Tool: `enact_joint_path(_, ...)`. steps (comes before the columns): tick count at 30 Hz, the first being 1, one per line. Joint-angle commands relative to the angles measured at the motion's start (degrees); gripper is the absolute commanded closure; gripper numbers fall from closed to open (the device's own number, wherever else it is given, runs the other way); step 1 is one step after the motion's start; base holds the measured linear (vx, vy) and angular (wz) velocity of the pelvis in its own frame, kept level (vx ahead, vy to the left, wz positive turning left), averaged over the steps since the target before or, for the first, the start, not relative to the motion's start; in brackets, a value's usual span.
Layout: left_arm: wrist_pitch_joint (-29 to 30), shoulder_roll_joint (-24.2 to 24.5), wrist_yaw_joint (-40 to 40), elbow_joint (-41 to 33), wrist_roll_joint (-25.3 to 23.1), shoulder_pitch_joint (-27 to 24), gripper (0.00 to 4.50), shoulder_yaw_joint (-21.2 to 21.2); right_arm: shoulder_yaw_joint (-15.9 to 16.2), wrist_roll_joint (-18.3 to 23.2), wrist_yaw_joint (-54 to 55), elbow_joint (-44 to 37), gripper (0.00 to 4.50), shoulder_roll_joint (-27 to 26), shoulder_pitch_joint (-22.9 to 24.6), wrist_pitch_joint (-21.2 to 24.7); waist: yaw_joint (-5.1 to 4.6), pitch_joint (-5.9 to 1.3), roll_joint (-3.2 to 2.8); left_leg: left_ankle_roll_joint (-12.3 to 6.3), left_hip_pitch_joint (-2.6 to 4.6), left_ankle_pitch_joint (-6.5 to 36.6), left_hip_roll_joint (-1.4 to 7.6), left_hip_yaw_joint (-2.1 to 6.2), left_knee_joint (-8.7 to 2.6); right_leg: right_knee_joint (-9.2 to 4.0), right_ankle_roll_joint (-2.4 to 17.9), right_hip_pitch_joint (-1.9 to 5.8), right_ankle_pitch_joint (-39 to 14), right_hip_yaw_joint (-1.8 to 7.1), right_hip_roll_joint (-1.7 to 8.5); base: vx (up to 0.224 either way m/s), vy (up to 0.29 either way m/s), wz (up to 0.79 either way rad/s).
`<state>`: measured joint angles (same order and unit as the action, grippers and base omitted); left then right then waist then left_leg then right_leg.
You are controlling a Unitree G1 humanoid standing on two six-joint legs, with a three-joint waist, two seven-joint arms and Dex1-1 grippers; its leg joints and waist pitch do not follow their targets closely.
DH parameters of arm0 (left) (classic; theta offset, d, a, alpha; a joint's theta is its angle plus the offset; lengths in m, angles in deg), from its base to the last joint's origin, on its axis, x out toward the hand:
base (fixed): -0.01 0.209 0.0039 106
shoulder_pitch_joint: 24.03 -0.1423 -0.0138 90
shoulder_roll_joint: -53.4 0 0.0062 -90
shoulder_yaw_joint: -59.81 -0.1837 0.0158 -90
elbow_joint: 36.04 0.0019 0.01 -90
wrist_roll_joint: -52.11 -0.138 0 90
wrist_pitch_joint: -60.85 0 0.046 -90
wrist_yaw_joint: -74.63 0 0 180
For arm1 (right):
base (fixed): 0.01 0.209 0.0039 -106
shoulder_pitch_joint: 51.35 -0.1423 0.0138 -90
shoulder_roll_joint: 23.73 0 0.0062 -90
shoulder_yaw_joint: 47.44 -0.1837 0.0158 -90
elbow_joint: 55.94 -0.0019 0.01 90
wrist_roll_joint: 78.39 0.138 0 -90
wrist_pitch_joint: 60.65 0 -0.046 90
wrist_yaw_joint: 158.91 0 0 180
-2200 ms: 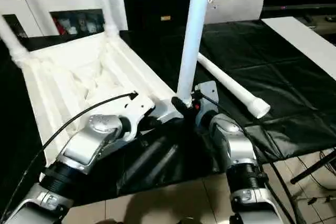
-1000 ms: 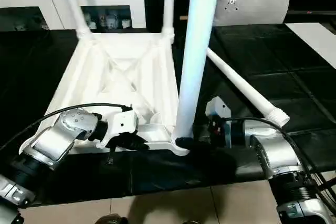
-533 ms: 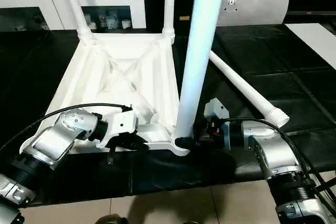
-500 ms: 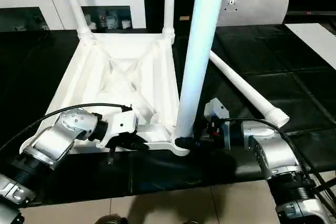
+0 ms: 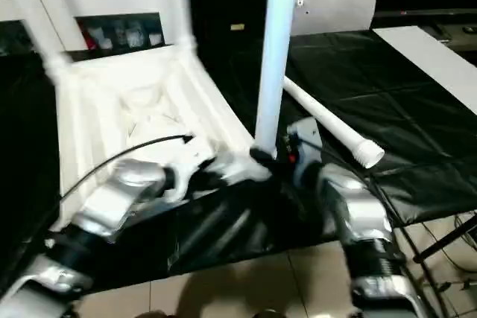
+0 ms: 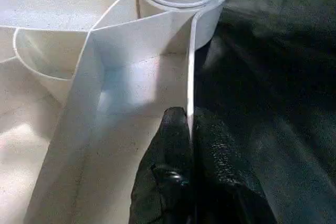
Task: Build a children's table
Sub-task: Rotate leg to tighten
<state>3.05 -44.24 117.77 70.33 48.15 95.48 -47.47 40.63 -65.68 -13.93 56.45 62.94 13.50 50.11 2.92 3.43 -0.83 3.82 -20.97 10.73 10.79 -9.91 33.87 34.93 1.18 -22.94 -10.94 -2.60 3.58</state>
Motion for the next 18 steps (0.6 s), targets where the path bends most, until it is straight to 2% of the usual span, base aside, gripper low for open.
enact_joint_path(1,-0.32,-3.16,-2.89,-0.04,1.26,1.03,4.50,0.22,2.75,-1.86,2.24,1.44,2.00,-2.04,0.10,-0.12,0.39,-2.91,0.90,-2.42,0.13,11.29,1.53,0.69,-4.09,-6.00,6.92,2.26,-23.60,2.10,4.09,0.000,0.000,0.00)
enact_joint_path(3,0.47,-3.99,-3.67,-0.81,0.47,0.92,4.50,-0.29,2.45,-2.31,3.38,1.83,1.30,-3.30,0.26,-2.21,0.43,-3.07,0.82,-2.58,-0.05,10.23,1.67,0.66,-4.11,-5.61,7.57,2.33,-20.18,2.12,4.02,0.000,0.000,0.00)
enact_joint_path(5,0.58,-3.39,-3.36,-1.56,0.35,0.71,4.50,-0.64,1.95,-1.56,2.87,1.24,1.27,-3.69,0.73,-2.45,0.49,-3.28,0.79,-3.04,-0.21,8.40,1.70,0.64,-4.00,-5.07,8.69,2.52,-15.53,2.19,3.93,0.000,0.000,0.00)
enact_joint_path(7,-0.43,-1.41,-1.73,-2.21,0.15,0.33,4.50,-1.52,1.88,-0.75,0.94,-0.06,1.01,-2.99,1.48,-2.97,0.56,-3.29,0.74,-3.99,-0.22,7.21,1.71,0.51,-3.89,-4.73,10.12,2.68,-11.06,2.26,3.92,0.000,0.000,0.00)
enact_joint_path(11,-2.10,1.01,0.45,-2.01,-0.47,-0.04,4.50,-2.43,2.19,-0.03,-2.36,-1.46,0.69,-0.98,2.41,-4.15,0.60,-3.19,0.72,-4.41,-0.19,7.57,1.70,0.47,-3.93,-4.81,10.55,2.83,-10.92,2.17,3.92,0.000,0.000,0.00)
enact_joint_path(12,-2.93,1.68,1.21,-1.68,-0.70,-0.03,4.50,-2.79,2.34,-0.02,-3.17,-1.47,0.45,-0.26,2.53,-4.72,0.55,-3.18,0.73,-4.40,-0.22,7.63,1.69,0.43,-3.92,-4.78,10.55,2.81,-11.07,2.20,3.91,0.000,0.000,0.00)
enact_joint_path(13,-4.65,3.49,3.71,-1.43,-0.86,-0.13,4.50,-3.65,2.56,-0.14,-6.36,-1.72,0.45,1.92,3.10,-6.27,0.71,-3.34,0.46,-4.12,-0.06,7.93,1.83,0.48,-3.89,-4.82,10.67,2.83,-11.13,2.18,3.99,0.000,0.000,0.00)
enact_joint_path(16,-5.25,5.26,6.21,-1.28,-0.60,-0.15,4.50,-4.35,2.53,0.44,-10.55,-2.70,0.31,4.28,3.87,-7.16,0.89,-3.30,0.42,-4.35,-0.10,8.00,1.91,0.47,-3.93,-4.60,11.22,2.93,-9.72,2.22,3.95,0.000,0.000,0.00)
enact_joint_path(17,-5.51,5.68,6.79,-1.07,-0.53,-0.04,4.50,-4.60,2.49,0.60,-11.59,-2.85,0.24,4.87,3.97,-7.32,0.92,-3.33,0.58,-4.37,0.01,8.33,1.96,0.44,-3.91,-4.61,11.51,2.88,-9.88,2.18,3.97,0.000,0.000,0.00)
enact_joint_path(18,-6.31,6.63,8.14,-0.64,-0.63,0.15,4.50,-5.20,2.38,0.95,-13.31,-3.10,0.04,6.12,4.11,-7.21,0.95,-3.28,0.54,-4.32,0.02,8.72,1.98,0.46,-3.95,-4.69,11.59,2.87,-10.54,2.16,3.99,0.000,0.000,0.00)
